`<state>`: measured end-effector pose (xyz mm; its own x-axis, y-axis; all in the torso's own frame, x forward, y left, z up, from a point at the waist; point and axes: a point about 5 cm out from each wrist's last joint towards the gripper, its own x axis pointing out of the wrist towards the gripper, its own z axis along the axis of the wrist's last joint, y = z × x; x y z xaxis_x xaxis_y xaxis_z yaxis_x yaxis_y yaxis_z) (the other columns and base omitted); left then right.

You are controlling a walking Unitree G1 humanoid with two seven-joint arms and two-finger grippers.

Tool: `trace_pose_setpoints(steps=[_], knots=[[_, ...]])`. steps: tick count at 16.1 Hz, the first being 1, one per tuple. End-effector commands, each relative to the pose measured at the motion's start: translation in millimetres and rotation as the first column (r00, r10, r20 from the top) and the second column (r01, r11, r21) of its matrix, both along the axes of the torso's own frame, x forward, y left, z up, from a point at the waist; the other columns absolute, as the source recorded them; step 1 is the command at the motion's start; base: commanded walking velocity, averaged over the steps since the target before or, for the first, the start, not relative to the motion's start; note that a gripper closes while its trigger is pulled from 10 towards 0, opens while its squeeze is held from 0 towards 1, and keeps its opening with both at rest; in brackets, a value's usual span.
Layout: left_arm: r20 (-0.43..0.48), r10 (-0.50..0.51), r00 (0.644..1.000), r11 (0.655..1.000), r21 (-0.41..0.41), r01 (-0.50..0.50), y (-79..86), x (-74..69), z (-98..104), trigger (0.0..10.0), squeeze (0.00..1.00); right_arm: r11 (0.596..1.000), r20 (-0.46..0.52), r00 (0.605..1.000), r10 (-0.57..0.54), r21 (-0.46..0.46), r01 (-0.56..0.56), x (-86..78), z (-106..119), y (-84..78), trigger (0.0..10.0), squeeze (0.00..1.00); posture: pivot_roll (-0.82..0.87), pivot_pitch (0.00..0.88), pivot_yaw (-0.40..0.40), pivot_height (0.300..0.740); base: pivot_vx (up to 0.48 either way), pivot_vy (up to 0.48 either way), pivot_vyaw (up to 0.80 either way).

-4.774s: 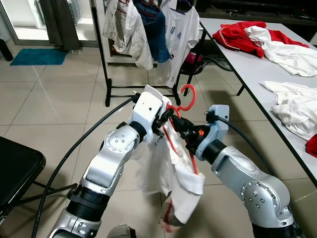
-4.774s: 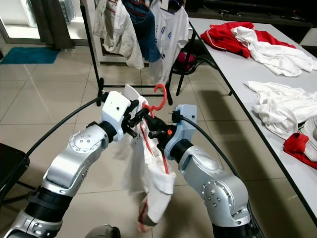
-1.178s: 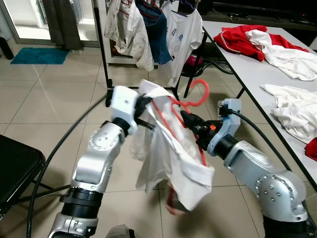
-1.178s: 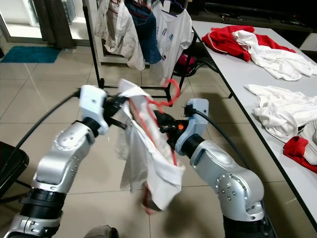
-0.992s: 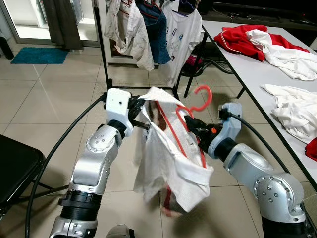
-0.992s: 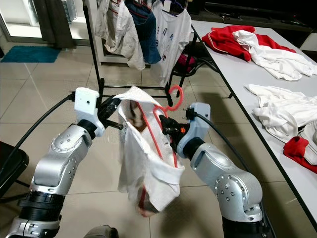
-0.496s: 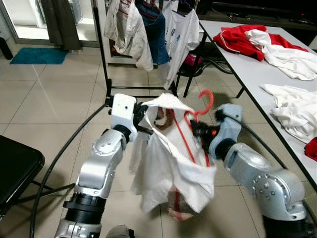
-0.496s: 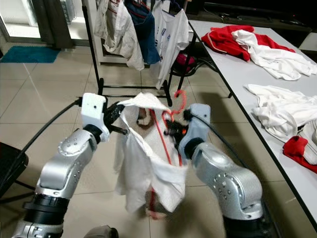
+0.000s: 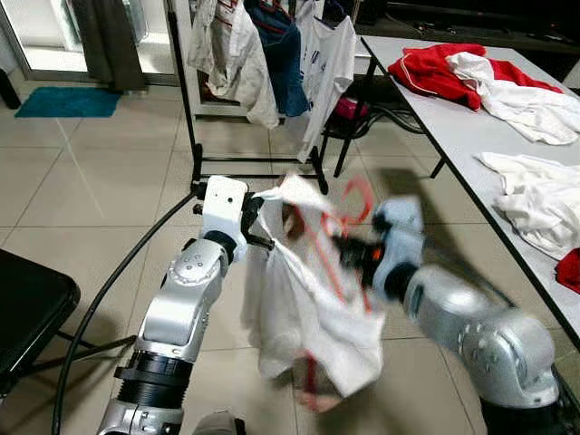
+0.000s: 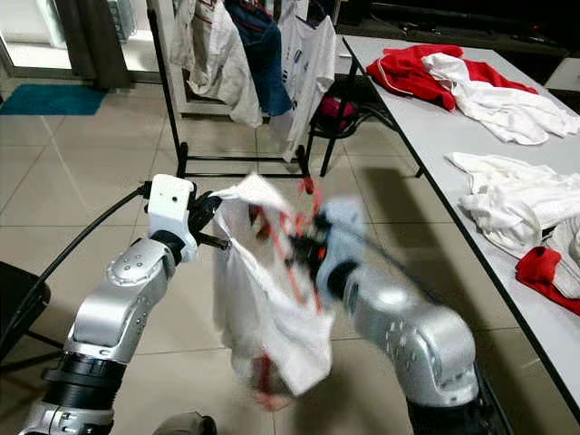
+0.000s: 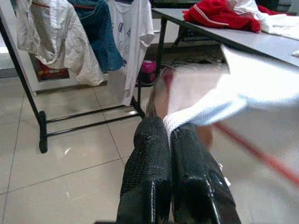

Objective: Hang hanger

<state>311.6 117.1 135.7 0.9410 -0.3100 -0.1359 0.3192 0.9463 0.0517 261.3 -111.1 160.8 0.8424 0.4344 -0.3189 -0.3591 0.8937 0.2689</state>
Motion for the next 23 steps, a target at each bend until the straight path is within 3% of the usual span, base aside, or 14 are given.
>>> trace_pose_setpoints(steps=[1,5,6,7,8,9,12,16,17,18,20,21,22,23], knots=[[0.009,-0.039,0.999,0.999,0.012,0.039,-7.6,1.0,4,0.0,0.0,0.999,0.042,0.998,-0.043,0.031,0.042,4.9,10,-6.0,10.0,0.0,0.01,0.0,-0.066,0.74,0.0,0.0,0.0],[0.005,-0.13,0.992,0.992,-0.003,0.13,-20.9,-3.2,5,0.0,0.0,0.998,0.05,0.998,-0.037,0.059,0.034,7.1,12,-0.9,10.0,0.0,0.01,0.0,-0.065,0.74,0.0,0.0,0.0],[0.011,-0.127,0.992,0.992,-0.012,0.127,-21.2,-2.9,6,8.3,0.0,0.997,0.046,0.998,-0.043,0.069,0.039,8.0,12,-0.1,10.0,0.0,0.01,0.0,-0.065,0.74,0.0,0.0,0.0],[0.014,-0.111,0.994,0.994,-0.011,0.111,-20.1,-2.3,7,10.0,0.0,0.997,0.044,0.998,-0.044,0.071,0.041,8.1,11,0.1,10.0,0.0,0.01,0.0,-0.065,0.74,0.0,0.0,0.0],[0.017,-0.096,0.995,0.995,-0.036,0.096,-16.4,-1.3,10,10.0,0.62,0.996,0.04,0.998,-0.049,0.07,0.046,8.1,10,0.3,10.0,0.0,0.01,0.0,-0.063,0.74,0.0,0.0,0.0],[0.022,-0.108,0.994,0.991,-0.073,0.109,-12.6,-2.0,13,10.0,1.0,0.996,0.036,0.998,-0.055,0.07,0.053,8.0,9,0.2,10.0,0.0,0.01,0.0,-0.063,0.74,0.0,0.0,0.0],[-0.006,-0.235,0.972,0.97,-0.069,0.235,-6.6,-10.2,13,10.0,1.0,0.996,0.04,0.997,-0.061,0.065,0.058,9.3,9,0.3,10.0,0.0,0.01,0.0,-0.06,0.74,0.0,0.0,0.0],[-0.03,-0.434,0.901,0.901,-0.019,0.433,-4.3,-24.4,11,10.0,1.0,0.996,0.03,0.995,-0.093,0.0,0.093,14.0,3,-5.3,10.0,0.0,0.02,0.0,-0.066,0.74,0.0,0.0,0.0],[0.002,-0.536,0.844,0.842,-0.064,0.535,-15.1,-30.2,19,10.0,1.0,0.997,0.022,0.996,-0.082,-0.001,0.082,15.0,2,-5.3,10.0,0.0,0.02,0.0,-0.067,0.74,0.0,0.0,0.0],[0.007,-0.664,0.747,0.743,-0.1,0.661,-30.3,-39.3,23,10.0,1.0,0.997,0.027,0.997,-0.071,0.0,0.071,17.3,4,-3.0,10.0,0.0,0.02,0.0,-0.066,0.74,0.0,0.0,0.0],[-0.023,-0.768,0.64,0.638,-0.105,0.763,-42.4,-47.7,20,10.0,1.0,0.998,0.054,0.997,-0.061,0.014,0.061,21.3,10,1.5,10.0,0.0,0.02,0.0,-0.063,0.74,0.0,0.0,0.0],[-0.028,-0.807,0.59,0.589,-0.131,0.798,-49.0,-49.9,18,10.0,0.71,0.998,0.07,0.996,-0.054,0.024,0.052,23.3,14,5.1,10.0,0.0,0.01,0.0,-0.061,0.74,0.0,0.0,0.0],[-0.05,-0.841,0.538,0.54,-0.134,0.831,-54.4,-51.9,15,10.0,0.0,0.998,0.076,0.996,-0.037,0.045,0.033,24.3,18,9.0,10.0,0.0,0.01,0.0,-0.06,0.74,0.0,0.0,0.0],[-0.098,-0.873,0.477,0.487,-0.131,0.864,-58.7,-55.4,7,10.0,0.0,0.998,0.077,0.997,-0.022,0.063,0.017,24.7,20,12.4,10.0,0.0,0.01,0.0,-0.06,0.74,0.0,0.0,0.0]])
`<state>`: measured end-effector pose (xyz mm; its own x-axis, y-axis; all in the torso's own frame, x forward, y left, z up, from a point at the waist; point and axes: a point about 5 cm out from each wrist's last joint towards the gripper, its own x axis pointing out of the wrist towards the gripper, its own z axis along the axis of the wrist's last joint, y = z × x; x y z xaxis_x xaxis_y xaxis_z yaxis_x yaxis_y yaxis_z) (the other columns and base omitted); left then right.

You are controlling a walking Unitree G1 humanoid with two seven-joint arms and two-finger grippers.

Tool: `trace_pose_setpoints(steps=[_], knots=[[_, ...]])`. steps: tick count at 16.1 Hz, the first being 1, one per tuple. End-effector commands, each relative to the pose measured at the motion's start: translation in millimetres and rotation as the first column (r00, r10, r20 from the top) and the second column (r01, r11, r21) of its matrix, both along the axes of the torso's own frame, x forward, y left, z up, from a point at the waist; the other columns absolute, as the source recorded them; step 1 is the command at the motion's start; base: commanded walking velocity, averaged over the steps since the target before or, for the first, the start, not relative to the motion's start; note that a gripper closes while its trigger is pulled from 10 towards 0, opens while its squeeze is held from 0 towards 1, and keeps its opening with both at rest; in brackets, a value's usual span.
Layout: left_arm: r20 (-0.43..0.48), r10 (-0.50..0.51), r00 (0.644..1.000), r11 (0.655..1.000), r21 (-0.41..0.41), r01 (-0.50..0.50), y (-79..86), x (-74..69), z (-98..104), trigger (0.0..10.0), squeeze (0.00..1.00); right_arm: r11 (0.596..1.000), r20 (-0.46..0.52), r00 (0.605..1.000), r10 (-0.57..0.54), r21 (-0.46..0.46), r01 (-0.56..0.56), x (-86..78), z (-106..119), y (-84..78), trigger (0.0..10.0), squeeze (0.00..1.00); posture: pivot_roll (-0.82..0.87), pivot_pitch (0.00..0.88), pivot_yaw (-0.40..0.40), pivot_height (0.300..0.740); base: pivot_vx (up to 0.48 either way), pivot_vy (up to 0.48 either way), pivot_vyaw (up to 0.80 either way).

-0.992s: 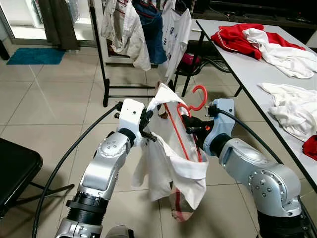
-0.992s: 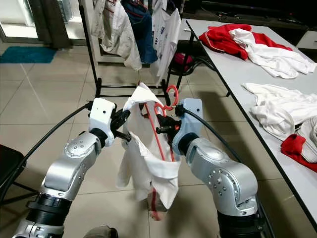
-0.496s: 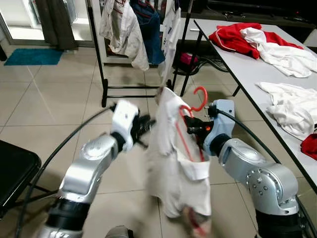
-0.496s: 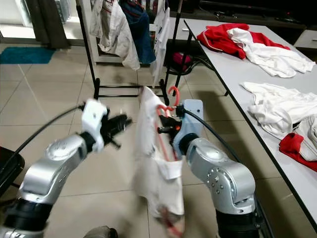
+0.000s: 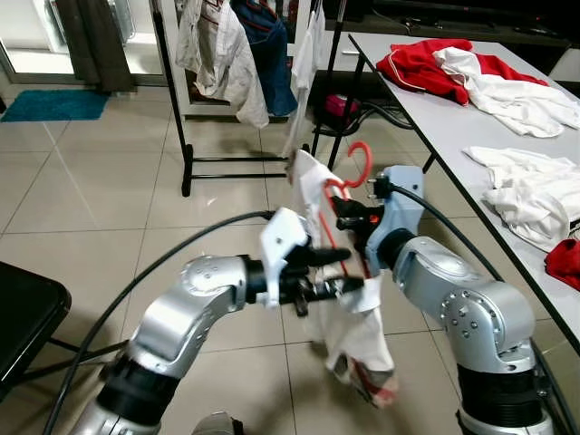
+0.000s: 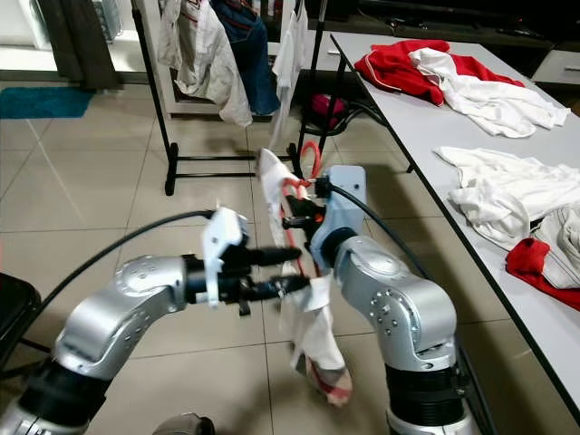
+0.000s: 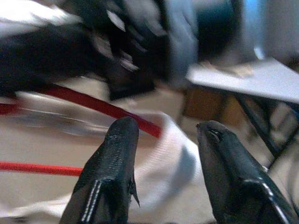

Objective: Hang hanger

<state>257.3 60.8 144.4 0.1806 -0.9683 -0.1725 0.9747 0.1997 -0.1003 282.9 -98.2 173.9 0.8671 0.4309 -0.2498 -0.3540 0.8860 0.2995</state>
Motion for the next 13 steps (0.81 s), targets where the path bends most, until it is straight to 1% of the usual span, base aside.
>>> trace_pose_setpoints(steps=[1,2,6,7,8,9,10,11,13], knots=[[-0.013,-0.043,0.999,0.999,0.032,0.044,-3.6,-2.2,-5,10.0,0.0,1.0,0.026,1.0,0.007,0.011,-0.007,3.1,8,0.7,10.0,0.0,0.01,0.0,-0.06,0.74,0.0,0.0,0.0],[0.008,-0.051,0.999,0.996,0.076,0.051,-5.5,2.7,-13,10.0,0.0,0.999,0.038,0.999,0.027,0.019,-0.028,3.8,12,5.0,10.0,0.0,0.0,0.0,-0.053,0.74,0.0,0.0,0.0],[0.032,-0.076,0.997,0.991,0.114,0.072,-5.2,10.9,-19,10.0,0.0,0.998,0.054,0.998,0.043,0.04,-0.045,2.8,17,7.2,10.0,0.0,0.0,0.0,-0.048,0.74,0.0,0.0,0.0],[0.039,-0.07,0.997,0.992,0.103,0.066,-4.9,11.9,-18,9.0,0.0,0.998,0.054,0.998,0.042,0.041,-0.044,2.7,17,6.9,10.0,0.0,-0.01,0.0,-0.044,0.74,0.0,0.0,0.0],[0.049,-0.065,0.997,0.995,0.085,0.061,-4.6,13.0,-17,6.9,0.0,0.998,0.053,0.998,0.04,0.042,-0.042,2.8,17,6.4,10.0,0.0,-0.01,0.0,-0.043,0.74,0.0,0.0,0.0],[0.038,-0.065,0.997,0.997,0.055,0.063,-4.4,11.7,-15,4.7,0.0,0.998,0.051,0.998,0.04,0.042,-0.042,2.6,17,6.1,10.0,0.0,-0.01,0.0,-0.043,0.74,0.0,0.0,0.0],[0.036,-0.076,0.996,0.996,0.044,0.075,-4.5,9.5,-14,0.4,0.0,0.998,0.048,0.998,0.042,0.041,-0.044,2.2,15,5.8,10.0,0.0,0.0,0.0,-0.047,0.74,0.0,0.0,0.0],[0.036,-0.078,0.996,0.996,0.045,0.077,-4.3,9.0,-15,0.0,0.0,0.998,0.046,0.998,0.043,0.04,-0.045,2.1,15,6.0,10.0,0.0,0.0,0.0,-0.048,0.74,0.0,0.0,0.0],[0.028,-0.075,0.997,0.996,0.05,0.074,-3.3,9.1,-18,0.0,0.0,0.998,0.045,0.998,0.049,0.04,-0.051,2.1,15,7.0,10.0,0.0,0.0,0.0,-0.049,0.74,0.0,0.0,0.0]])
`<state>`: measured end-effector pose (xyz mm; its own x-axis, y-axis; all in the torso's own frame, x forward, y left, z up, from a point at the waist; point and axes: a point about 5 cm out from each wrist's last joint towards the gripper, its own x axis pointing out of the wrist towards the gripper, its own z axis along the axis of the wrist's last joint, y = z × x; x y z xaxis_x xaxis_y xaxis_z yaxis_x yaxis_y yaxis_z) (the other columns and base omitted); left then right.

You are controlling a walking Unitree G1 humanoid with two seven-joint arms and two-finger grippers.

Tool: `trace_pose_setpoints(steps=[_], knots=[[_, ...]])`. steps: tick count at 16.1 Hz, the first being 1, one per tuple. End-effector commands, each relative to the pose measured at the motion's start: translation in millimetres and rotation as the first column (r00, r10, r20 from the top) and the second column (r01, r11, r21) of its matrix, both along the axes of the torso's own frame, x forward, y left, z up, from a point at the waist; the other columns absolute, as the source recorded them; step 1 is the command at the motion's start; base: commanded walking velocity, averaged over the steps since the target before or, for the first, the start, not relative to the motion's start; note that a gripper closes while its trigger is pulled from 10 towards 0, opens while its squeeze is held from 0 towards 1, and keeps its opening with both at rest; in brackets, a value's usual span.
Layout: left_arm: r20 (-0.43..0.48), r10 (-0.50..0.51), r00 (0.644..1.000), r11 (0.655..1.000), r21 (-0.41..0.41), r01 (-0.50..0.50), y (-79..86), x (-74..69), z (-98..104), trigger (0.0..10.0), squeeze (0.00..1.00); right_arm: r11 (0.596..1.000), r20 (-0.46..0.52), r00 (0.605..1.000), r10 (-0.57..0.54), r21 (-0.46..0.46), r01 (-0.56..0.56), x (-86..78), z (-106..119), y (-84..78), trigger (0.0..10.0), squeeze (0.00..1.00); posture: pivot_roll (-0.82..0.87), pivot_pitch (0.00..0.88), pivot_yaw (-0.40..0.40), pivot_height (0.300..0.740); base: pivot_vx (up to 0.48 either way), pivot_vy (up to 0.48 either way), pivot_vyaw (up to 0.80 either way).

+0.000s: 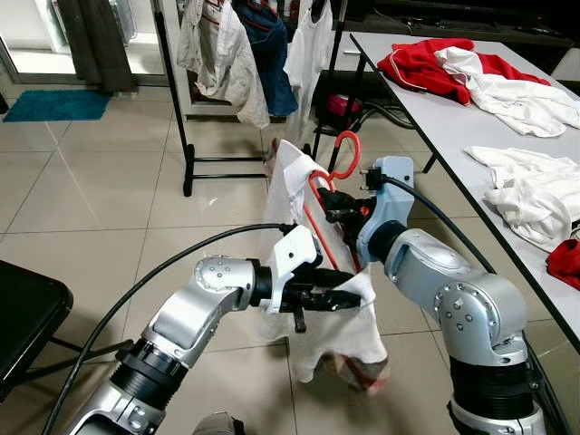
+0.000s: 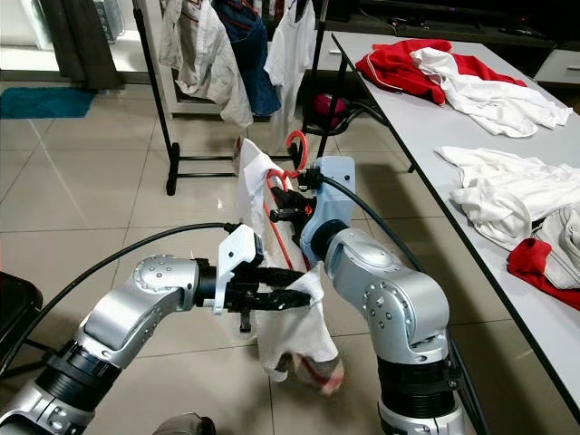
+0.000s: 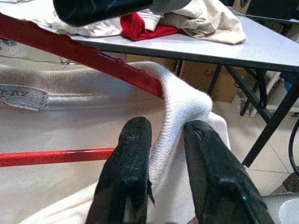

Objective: Hang hanger

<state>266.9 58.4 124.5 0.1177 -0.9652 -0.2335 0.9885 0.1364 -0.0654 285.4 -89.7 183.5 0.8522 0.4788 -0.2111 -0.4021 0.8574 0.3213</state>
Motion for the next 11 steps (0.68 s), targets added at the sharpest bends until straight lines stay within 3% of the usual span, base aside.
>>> trace_pose_setpoints(steps=[1,7,11], knots=[[0.006,-0.005,1.0,1.0,-0.018,0.005,-0.7,-0.5,2,0.0,0.0,1.0,0.018,1.0,0.005,0.006,-0.005,-0.4,5,-1.4,10.0,0.0,0.0,0.0,-0.049,0.74,0.0,0.0,0.0],[0.004,0.001,1.0,1.0,-0.028,0.0,2.5,-1.5,5,0.0,0.0,1.0,0.004,1.0,0.0,-0.007,0.0,-0.7,1,-3.5,10.0,0.0,0.0,0.0,-0.053,0.74,0.0,0.0,0.0],[-0.009,0.012,1.0,0.997,-0.077,-0.013,0.9,-2.3,12,0.0,0.0,0.999,-0.01,1.0,-0.018,-0.039,0.017,0.7,-4,-6.5,10.0,0.0,0.0,0.0,-0.054,0.74,0.0,0.0,0.0]])
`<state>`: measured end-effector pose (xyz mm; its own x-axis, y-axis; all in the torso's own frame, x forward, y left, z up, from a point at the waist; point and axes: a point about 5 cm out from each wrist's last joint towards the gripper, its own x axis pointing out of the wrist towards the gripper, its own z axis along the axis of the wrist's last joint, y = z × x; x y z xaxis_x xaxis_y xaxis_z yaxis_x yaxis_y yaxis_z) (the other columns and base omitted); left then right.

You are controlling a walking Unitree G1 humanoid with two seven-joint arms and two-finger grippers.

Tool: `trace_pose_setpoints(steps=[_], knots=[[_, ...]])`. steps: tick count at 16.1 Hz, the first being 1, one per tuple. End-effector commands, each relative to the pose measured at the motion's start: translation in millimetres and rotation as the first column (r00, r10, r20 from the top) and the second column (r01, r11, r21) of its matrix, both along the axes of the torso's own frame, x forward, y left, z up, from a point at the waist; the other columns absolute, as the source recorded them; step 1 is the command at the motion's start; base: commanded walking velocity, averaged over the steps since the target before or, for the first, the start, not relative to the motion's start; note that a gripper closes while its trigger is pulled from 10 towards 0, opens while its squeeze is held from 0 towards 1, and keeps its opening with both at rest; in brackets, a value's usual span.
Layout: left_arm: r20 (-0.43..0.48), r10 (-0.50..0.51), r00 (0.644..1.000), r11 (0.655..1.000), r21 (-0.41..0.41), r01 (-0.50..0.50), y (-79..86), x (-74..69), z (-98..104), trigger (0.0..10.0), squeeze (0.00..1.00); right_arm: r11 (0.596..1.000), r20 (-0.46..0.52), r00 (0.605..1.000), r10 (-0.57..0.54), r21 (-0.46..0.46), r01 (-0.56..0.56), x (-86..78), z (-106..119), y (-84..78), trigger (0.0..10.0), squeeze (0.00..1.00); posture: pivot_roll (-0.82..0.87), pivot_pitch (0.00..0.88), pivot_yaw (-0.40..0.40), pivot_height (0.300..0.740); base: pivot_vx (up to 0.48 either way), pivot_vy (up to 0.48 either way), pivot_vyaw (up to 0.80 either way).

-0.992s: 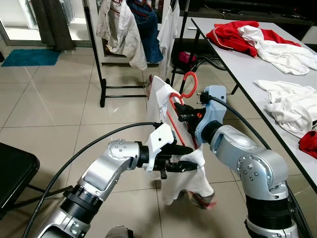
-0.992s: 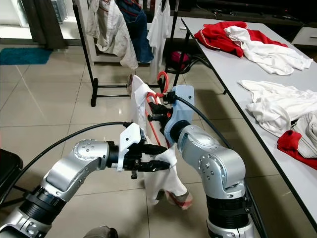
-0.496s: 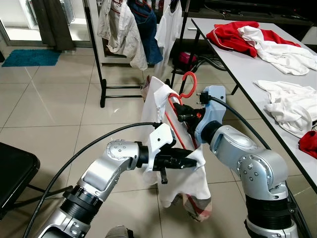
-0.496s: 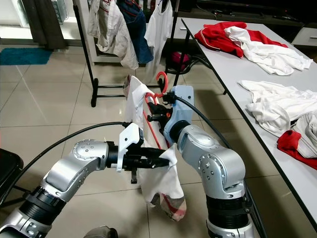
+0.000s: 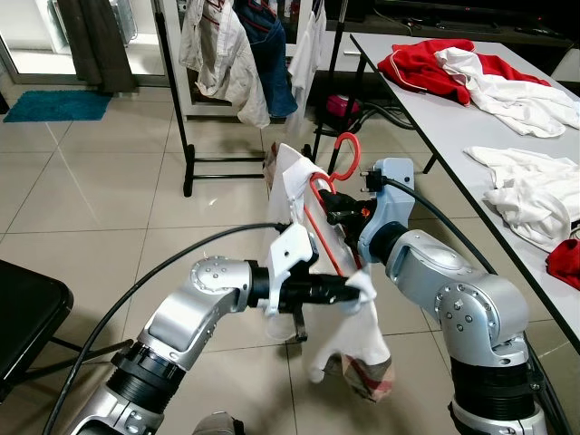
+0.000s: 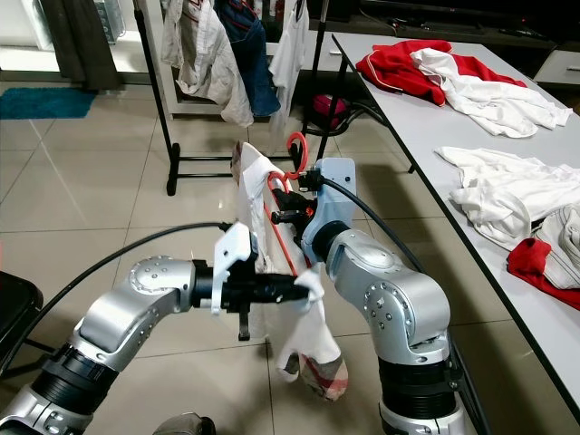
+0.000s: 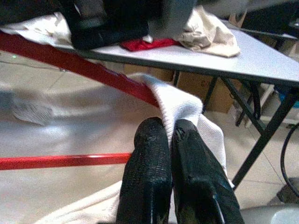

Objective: Hang hanger

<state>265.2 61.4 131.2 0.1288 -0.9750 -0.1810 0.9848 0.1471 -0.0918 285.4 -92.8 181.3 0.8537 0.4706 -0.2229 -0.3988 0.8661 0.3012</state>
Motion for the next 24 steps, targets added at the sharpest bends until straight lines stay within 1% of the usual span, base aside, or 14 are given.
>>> trace_pose_setpoints(steps=[1,3,5,7,10,11,12,13,14,16,19,20,22,24], knots=[[0.02,0.023,1.0,0.998,-0.055,-0.022,-2.1,1.9,10,0.0,0.0,1.0,-0.012,1.0,-0.016,-0.027,0.015,0.7,-4,-4.4,10.0,0.0,0.0,0.0,-0.056,0.74,0.0,0.0,0.0],[0.03,0.061,0.998,0.993,-0.108,-0.058,-1.0,6.7,19,0.0,0.0,0.999,-0.019,1.0,-0.015,-0.04,0.014,-0.2,-7,-5.1,10.0,0.0,0.0,0.0,-0.057,0.74,0.0,0.0,0.0],[0.041,0.074,0.996,0.989,-0.129,-0.068,1.7,8.6,27,0.0,0.0,0.998,-0.033,0.999,-0.014,-0.056,0.012,-1.8,-12,-5.3,10.0,0.0,0.0,0.0,-0.055,0.74,0.0,0.0,0.0],[0.064,0.089,0.994,0.993,-0.084,-0.084,7.3,8.1,27,0.0,0.0,0.998,-0.041,0.999,-0.022,-0.065,0.019,-2.0,-15,-7.1,10.0,0.0,0.0,0.0,-0.054,0.74,0.0,0.0,0.0],[0.125,0.153,0.98,0.983,0.083,-0.164,17.2,13.0,9,0.0,0.0,0.998,-0.04,0.999,-0.023,-0.064,0.021,-1.4,-16,-7.6,10.0,0.0,0.01,0.0,-0.056,0.74,0.0,0.0,0.0],[0.137,0.171,0.976,0.977,0.101,-0.186,18.6,14.7,6,0.0,0.0,0.998,-0.039,0.999,-0.023,-0.062,0.02,-1.2,-15,-7.5,10.0,0.0,0.01,0.0,-0.056,0.74,0.0,0.0,0.0],[0.117,0.226,0.967,0.968,0.082,-0.236,19.3,18.7,7,10.0,0.0,0.998,-0.033,0.999,-0.023,-0.055,0.021,-0.5,-14,-7.7,10.0,0.0,0.01,0.0,-0.058,0.74,0.0,0.0,0.0],[0.086,0.233,0.969,0.97,0.051,-0.238,18.1,18.4,10,10.0,0.23,0.998,-0.031,0.999,-0.026,-0.056,0.025,-0.1,-14,-8.3,10.0,0.0,0.01,0.0,-0.058,0.74,0.0,0.0,0.0],[0.066,0.237,0.969,0.971,0.013,-0.238,16.3,17.5,15,10.0,1.0,0.998,-0.027,0.999,-0.03,-0.048,0.028,0.5,-14,-9.6,10.0,0.0,0.01,0.0,-0.059,0.74,0.0,0.0,0.0],[0.05,0.205,0.978,0.979,-0.012,-0.204,15.3,11.7,18,10.0,1.0,0.998,-0.019,0.999,-0.043,-0.045,0.042,1.3,-14,-12.8,10.0,0.0,0.01,0.0,-0.057,0.74,0.0,0.0,0.0],[0.007,0.165,0.986,0.986,-0.001,-0.165,21.3,-2.0,17,10.0,1.0,0.995,0.017,0.995,-0.097,-0.021,0.097,3.9,-10,-18.6,10.0,0.0,0.01,0.0,-0.055,0.74,0.0,0.0,0.0],[0.007,0.165,0.986,0.986,-0.001,-0.165,21.3,-2.0,17,10.0,1.0,0.995,0.017,0.995,-0.097,-0.021,0.097,3.9,-10,-18.6,10.0,0.0,0.01,0.0,-0.055,0.74,0.0,0.0,0.0],[0.002,0.191,0.982,0.981,0.026,-0.191,30.1,-8.6,15,10.0,1.0,0.992,0.028,0.993,-0.119,-0.048,0.12,4.9,-14,-22.3,10.0,0.0,0.02,0.0,-0.054,0.74,0.0,0.0,0.0],[0.04,0.269,0.962,0.963,0.006,-0.269,37.3,-8.6,19,10.0,1.0,0.986,0.007,0.987,-0.158,-0.049,0.158,2.7,-21,-26.9,10.0,0.0,0.02,0.0,-0.045,0.74,0.0,0.0,0.0]])
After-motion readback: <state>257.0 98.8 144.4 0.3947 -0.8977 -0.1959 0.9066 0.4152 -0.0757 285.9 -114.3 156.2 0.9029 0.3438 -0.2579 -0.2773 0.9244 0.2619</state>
